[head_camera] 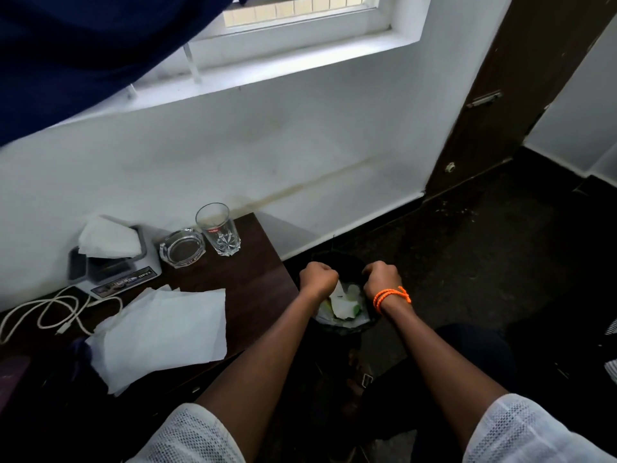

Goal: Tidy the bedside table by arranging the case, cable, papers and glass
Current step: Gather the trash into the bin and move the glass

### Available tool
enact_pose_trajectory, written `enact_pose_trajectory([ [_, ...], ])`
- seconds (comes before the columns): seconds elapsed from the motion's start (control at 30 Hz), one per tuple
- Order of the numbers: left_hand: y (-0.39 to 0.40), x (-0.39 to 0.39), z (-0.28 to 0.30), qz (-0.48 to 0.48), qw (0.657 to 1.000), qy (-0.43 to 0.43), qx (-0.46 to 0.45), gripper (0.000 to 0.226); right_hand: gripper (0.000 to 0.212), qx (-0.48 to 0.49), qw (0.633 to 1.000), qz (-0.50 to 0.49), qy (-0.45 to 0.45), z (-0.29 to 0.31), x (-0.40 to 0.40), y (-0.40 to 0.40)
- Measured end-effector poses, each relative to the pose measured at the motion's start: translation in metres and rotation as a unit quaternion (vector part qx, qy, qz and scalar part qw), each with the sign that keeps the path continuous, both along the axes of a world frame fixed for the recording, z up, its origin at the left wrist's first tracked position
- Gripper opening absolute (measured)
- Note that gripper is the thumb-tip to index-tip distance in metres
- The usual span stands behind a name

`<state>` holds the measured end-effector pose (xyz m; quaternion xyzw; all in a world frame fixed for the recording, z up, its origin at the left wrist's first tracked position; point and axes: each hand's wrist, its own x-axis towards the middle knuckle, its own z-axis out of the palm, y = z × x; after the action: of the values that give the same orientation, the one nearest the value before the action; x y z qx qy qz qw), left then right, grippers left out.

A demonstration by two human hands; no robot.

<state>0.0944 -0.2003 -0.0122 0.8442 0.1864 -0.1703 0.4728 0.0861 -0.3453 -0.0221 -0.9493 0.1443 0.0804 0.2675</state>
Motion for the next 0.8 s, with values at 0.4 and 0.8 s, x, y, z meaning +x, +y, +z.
enact_pose_trajectory([
  [0.4, 0.063, -0.034, 0.065, 0.067, 0.992, -0.103, 0.017, 0.024, 0.021, 0.042, 0.991, 0.076, -0.106, 0.063, -0.014, 0.081],
  [0.8, 0.200, -0.112, 0.110, 0.166, 0.969, -0.166, 0.082, 0.021, 0.010, 0.059, 0.947, 0.264, -0.175, 0.118, -0.056, 0.223],
])
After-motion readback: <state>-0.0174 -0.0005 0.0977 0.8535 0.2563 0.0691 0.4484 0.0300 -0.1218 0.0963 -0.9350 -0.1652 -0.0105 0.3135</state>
